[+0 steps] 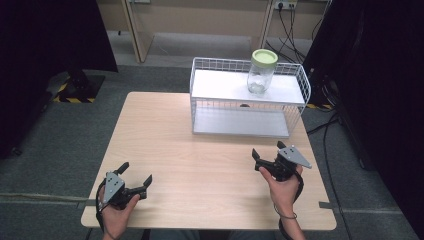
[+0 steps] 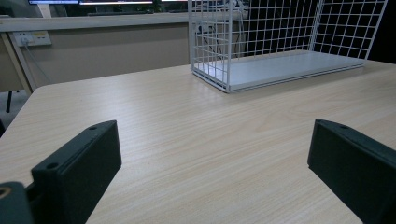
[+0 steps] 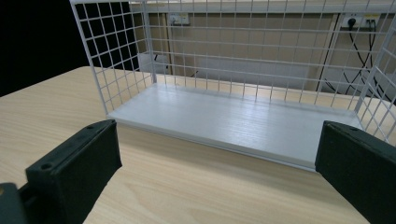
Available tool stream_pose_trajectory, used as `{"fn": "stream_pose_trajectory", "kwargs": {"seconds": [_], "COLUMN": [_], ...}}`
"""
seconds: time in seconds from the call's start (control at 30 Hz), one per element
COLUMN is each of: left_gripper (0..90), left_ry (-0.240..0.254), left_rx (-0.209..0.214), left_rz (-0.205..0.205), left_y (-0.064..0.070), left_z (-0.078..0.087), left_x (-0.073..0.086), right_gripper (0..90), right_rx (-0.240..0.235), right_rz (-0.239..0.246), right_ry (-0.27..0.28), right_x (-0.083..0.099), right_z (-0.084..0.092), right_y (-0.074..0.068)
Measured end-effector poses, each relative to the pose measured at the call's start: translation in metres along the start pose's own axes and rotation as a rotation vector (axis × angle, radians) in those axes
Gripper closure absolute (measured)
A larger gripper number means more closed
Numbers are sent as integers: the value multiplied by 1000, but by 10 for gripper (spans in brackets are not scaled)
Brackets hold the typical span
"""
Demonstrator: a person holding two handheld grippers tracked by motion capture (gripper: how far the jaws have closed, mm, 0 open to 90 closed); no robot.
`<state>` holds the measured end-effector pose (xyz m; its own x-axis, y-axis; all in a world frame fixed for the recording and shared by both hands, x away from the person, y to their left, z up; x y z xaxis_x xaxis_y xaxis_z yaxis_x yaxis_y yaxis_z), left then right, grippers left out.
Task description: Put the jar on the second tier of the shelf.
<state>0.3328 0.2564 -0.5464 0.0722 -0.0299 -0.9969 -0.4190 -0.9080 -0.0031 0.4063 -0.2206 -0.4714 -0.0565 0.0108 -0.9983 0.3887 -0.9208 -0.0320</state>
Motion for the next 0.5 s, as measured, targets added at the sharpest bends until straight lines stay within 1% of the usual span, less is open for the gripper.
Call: {"fn": "stream_pose_trajectory", "kwargs": {"seconds": [0.23, 0.5], "left_gripper": [22, 22], "left_ry": [0, 0], "left_rx": [0, 0], "left_rz": [0, -1], "left_y": [0, 0], "left_z": [0, 0], "left_x": [0, 0], "right_gripper": [3, 3], "right_rx": [2, 9], "right_rz": [-2, -15], "right_ry": [-12, -36], "right_x": [10, 26], "right_z": [7, 14], "right_y": [-1, 0]}}
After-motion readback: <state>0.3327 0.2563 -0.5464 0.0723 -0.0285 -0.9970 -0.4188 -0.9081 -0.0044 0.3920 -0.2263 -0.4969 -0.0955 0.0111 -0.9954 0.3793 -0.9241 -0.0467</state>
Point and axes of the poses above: each handheld gripper's, and its own axes: z roughly backward along the jaws, x roughly out of its underside, y roughly to its right, the point moved 2 cm from there along -z, roughly forward along the jaws, and after that the axes turned 12 degrees about y, right-handed, at the moved point
